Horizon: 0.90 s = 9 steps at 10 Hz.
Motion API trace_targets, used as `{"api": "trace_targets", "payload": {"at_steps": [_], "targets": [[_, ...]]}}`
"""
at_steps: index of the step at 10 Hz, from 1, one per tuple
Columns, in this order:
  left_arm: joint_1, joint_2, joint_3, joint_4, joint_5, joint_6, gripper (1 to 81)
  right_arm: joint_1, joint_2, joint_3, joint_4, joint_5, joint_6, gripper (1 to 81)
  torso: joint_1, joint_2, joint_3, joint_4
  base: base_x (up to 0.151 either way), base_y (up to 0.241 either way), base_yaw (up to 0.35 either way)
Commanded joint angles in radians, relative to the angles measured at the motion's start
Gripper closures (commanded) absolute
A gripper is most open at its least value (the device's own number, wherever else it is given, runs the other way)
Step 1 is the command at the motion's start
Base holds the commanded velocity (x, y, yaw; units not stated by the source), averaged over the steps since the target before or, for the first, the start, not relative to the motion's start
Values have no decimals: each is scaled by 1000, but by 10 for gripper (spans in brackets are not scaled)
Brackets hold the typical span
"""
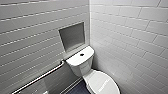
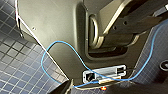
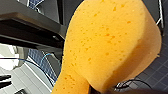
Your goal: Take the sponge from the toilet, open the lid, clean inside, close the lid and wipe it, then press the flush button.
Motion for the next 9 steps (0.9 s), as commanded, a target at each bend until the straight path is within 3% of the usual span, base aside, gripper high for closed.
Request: {"api": "trace_targets", "payload": {"at_steps": [1, 3, 4, 6, 9], "targets": [[9, 8, -17, 0, 47, 10, 10, -29, 11, -26, -48, -49, 0, 811, -62, 97, 0, 0, 0, 0, 0], [9, 27, -43, 3, 53, 11, 10, -32, 45, -84, -48, -49, -1, 811, -111, 171, 0, 0, 0, 0, 0], [9, 28, -46, 3, 53, 13, 10, -32, 64, -113, -50, -49, -1, 811, -135, 207, 75, 0, 0, 0, 0], [9, 31, -46, 5, 53, 13, 10, -31, 87, -149, -50, -52, -1, 811, -172, 266, 118, 0, 0, 0, 0], [9, 33, -46, 5, 55, 15, 10, -31, 90, -160, -50, -52, -1, 811, -239, 369, 222, 0, 0, 0, 0]]}}
